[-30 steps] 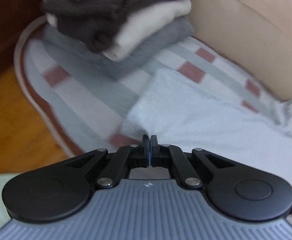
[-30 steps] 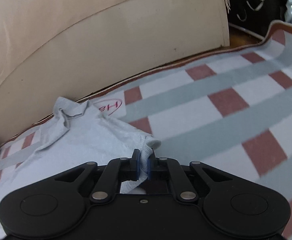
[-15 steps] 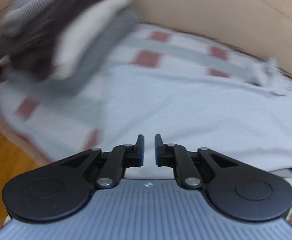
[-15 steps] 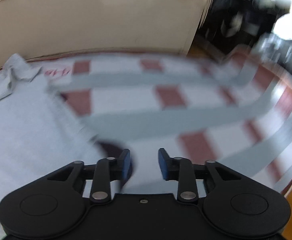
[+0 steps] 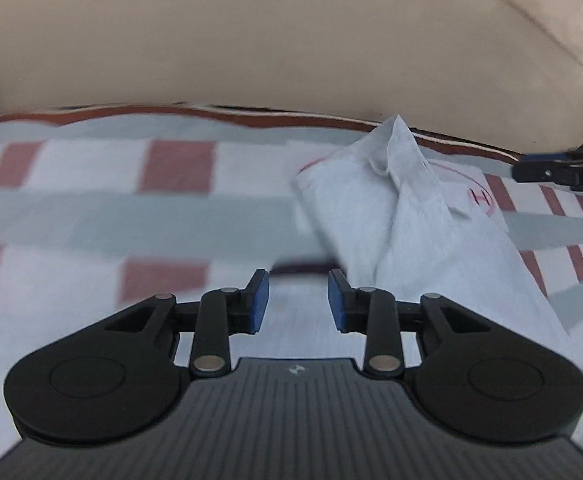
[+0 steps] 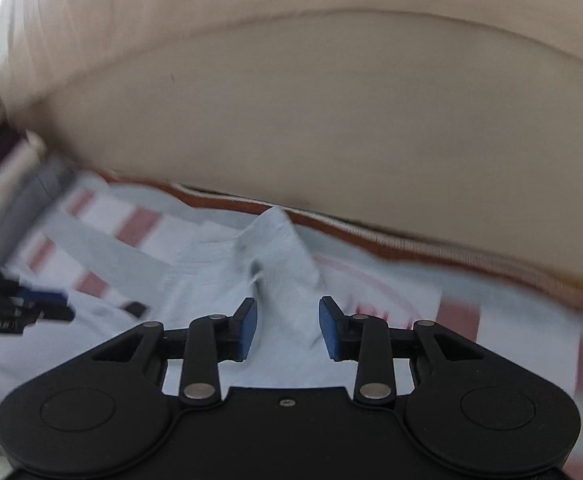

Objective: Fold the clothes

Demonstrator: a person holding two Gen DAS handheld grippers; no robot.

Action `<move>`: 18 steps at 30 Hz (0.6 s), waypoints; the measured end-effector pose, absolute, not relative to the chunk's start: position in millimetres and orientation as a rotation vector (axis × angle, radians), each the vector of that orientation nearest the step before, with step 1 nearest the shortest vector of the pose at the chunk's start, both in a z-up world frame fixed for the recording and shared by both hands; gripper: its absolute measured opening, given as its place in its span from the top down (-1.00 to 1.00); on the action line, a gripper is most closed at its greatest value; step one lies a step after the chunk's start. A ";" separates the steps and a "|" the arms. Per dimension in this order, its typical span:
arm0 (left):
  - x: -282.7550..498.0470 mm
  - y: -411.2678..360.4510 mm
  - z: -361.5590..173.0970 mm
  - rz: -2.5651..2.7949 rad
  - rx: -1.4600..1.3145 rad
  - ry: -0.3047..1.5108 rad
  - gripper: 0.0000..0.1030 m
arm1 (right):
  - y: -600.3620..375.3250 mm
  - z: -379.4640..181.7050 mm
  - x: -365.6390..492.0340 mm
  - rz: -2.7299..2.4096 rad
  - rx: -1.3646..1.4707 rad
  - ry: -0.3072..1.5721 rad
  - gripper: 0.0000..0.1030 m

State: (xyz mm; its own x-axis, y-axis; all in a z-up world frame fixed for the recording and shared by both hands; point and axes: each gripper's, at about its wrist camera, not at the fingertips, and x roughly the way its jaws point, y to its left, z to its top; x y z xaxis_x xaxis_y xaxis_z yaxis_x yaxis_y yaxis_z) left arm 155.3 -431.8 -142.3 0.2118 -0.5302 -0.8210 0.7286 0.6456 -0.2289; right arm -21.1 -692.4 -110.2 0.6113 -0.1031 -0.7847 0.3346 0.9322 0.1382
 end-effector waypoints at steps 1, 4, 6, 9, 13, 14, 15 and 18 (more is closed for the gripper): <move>163.2 -441.2 -149.2 -0.890 0.227 1.049 0.39 | -697.2 -116.1 -10.5 -0.247 0.273 0.889 0.24; 186.9 -469.6 -170.0 -0.908 0.233 1.094 0.39 | -704.8 -137.7 14.1 -0.196 0.279 0.902 0.24; 195.8 -479.7 -177.4 -0.923 0.239 1.095 0.39 | -702.1 -153.7 28.3 -0.177 0.266 0.929 0.24; 201.3 -487.3 -180.2 -0.972 0.231 1.066 0.30 | -695.8 -175.7 50.1 -0.199 0.219 0.977 0.21; 203.1 -499.1 -182.9 -1.011 0.218 1.041 0.14 | -696.6 -192.0 67.4 -0.308 0.171 0.949 -0.12; 201.8 -502.3 -183.2 -1.018 0.218 1.031 0.10 | -698.2 -191.6 66.9 -0.282 0.204 0.925 0.35; 199.3 -505.4 -183.0 -1.021 0.227 1.015 0.09 | -699.2 -190.9 66.1 -0.235 0.236 0.921 0.89; 186.9 -514.5 -184.2 -1.031 0.328 0.937 0.93 | -691.5 -178.3 61.1 -0.222 0.148 0.920 1.00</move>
State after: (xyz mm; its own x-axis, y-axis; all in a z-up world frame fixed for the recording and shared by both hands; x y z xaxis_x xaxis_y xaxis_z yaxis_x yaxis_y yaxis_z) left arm 186.9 -514.5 -184.2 0.1844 -0.5842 -0.7904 0.8424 0.5083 -0.1791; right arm 61.1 -691.5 -178.3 0.5857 -0.1270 -0.8005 0.2530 0.9669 0.0317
